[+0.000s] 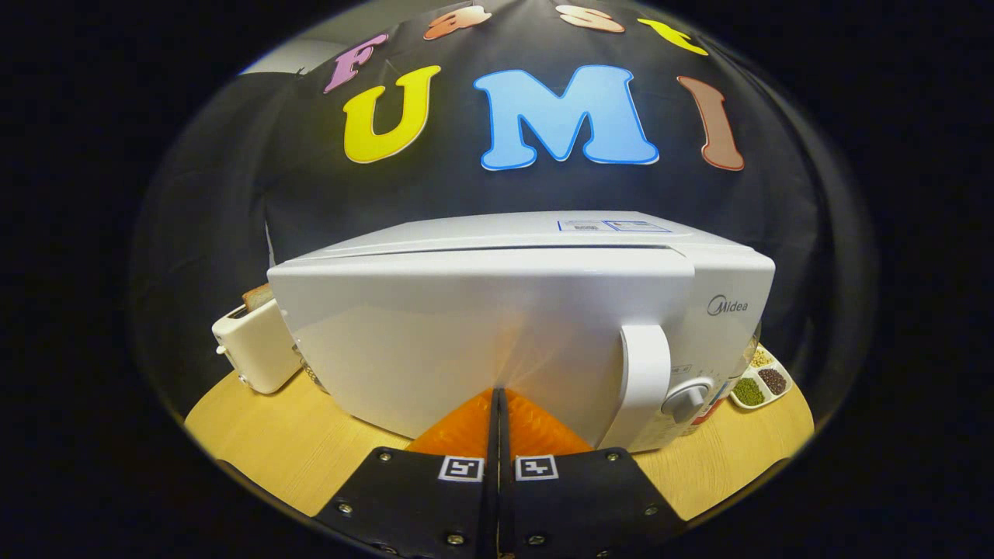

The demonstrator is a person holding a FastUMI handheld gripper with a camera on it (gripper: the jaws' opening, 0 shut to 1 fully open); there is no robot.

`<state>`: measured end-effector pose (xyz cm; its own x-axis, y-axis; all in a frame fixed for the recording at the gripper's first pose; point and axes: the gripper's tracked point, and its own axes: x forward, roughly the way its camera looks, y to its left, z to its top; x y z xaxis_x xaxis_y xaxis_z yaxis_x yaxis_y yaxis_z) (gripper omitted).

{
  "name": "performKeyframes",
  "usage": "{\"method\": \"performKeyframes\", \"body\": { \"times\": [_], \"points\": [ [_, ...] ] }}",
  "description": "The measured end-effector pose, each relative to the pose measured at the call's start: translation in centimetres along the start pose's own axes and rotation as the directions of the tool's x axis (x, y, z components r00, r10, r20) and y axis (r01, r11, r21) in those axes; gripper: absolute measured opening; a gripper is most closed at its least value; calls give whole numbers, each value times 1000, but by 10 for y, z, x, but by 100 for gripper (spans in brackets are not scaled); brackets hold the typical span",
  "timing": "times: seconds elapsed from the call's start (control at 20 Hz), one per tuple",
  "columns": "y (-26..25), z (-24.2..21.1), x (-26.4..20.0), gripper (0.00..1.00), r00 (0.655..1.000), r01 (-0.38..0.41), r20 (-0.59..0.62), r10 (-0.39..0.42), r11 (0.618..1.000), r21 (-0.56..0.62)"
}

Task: Open the microwave, put the food inside, and close the microwave door.

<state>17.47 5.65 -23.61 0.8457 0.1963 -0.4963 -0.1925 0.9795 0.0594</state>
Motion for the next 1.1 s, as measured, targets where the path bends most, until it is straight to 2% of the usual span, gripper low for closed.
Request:
{"method": "performKeyframes", "body": {
  "times": [0.05, 0.15, 0.35, 0.65, 1.1],
  "points": [
    [-6, 5, 4, 1, 1000, 18, 12, -18, 1000, 4],
    [-1, 3, 4, 1, 1000, 6, 1, -6, 999, 44],
    [0, 15, -12, 0, 999, 22, 29, -22, 1000, 0],
    [14, 39, -75, 0, 993, 32, 112, -27, 999, -39],
    [28, 61, -181, 0, 972, 66, 228, -65, 998, 1]
  ]
}}
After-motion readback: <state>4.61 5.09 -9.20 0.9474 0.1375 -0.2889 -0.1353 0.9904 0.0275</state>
